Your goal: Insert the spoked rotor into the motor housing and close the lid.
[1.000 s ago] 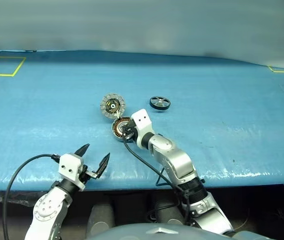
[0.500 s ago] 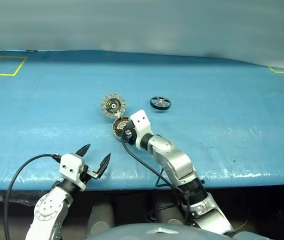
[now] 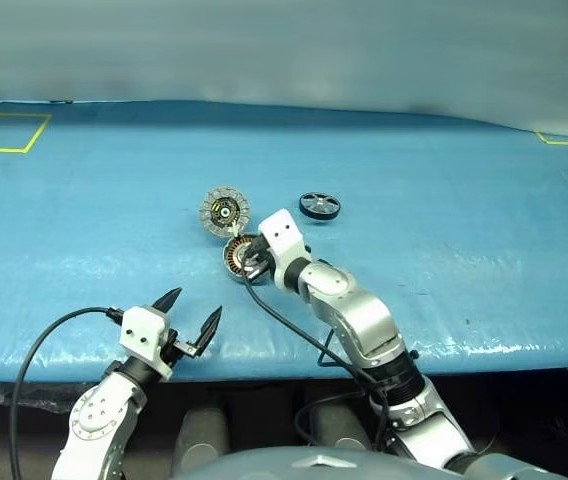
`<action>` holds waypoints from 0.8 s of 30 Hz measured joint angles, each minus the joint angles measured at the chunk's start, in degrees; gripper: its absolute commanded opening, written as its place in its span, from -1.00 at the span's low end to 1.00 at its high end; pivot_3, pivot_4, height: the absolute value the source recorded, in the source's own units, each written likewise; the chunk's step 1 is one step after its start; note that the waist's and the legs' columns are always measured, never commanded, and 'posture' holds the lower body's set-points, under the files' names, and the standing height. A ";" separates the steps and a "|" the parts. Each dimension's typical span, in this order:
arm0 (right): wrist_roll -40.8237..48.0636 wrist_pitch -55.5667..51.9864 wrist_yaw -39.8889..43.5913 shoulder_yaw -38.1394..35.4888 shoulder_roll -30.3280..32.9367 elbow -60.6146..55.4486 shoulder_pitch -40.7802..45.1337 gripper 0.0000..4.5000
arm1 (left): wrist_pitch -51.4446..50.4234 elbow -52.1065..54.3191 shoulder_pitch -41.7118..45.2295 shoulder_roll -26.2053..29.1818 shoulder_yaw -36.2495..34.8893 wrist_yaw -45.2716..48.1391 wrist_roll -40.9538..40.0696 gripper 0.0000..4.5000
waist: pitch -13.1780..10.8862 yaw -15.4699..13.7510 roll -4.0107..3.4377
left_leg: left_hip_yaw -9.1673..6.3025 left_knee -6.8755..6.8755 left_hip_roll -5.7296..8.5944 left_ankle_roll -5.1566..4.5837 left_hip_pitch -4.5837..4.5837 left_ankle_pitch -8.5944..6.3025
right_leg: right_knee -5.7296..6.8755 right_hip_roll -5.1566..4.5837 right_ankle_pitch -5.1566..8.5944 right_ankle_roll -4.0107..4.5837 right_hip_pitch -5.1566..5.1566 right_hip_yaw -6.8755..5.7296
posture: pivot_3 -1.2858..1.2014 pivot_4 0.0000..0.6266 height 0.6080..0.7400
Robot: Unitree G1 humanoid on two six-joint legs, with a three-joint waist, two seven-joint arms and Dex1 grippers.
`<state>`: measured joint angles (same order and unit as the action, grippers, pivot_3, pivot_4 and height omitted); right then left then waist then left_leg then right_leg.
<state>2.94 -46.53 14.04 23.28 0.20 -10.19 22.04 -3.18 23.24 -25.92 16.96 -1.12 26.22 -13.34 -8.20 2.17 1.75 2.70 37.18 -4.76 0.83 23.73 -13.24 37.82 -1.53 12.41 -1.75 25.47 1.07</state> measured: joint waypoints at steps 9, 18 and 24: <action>-2.35 -2.38 -0.38 2.43 -0.01 -0.06 1.35 -0.99 | 0.08 0.00 -0.39 -0.08 0.14 -0.04 0.78 1.00 | 0.00 -0.02 0.01 | 0.00 0.01 0.00 0.00 0.01 0.00 | 0.00 -0.01 0.00 0.00 0.00 -0.01 | 0.03 -0.52 1.00; -3.84 -2.68 -0.78 2.06 1.26 0.53 1.35 -0.99 | 0.08 0.00 -0.50 -0.10 0.49 -0.25 0.95 1.00 | 0.00 0.00 0.01 | 0.00 0.01 0.00 0.00 0.01 0.00 | 0.00 -0.01 0.00 0.00 0.01 0.00 | 0.03 -0.52 1.00; -3.89 -2.82 -1.12 1.30 0.99 1.01 1.29 -0.99 | 0.07 0.00 -0.47 -0.10 0.49 -0.44 0.95 1.00 | 0.00 -0.01 0.01 | 0.00 0.01 0.00 0.00 0.02 0.00 | -0.01 -0.01 0.00 0.00 0.02 0.00 | 0.03 -0.52 1.00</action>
<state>-0.95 -49.35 12.92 24.58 1.18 -9.18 23.34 -3.10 23.24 -26.38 16.86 -0.63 25.78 -12.40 -8.20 2.16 1.76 2.70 37.19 -4.76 0.83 23.75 -13.24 37.81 -1.54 12.41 -1.75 25.49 1.06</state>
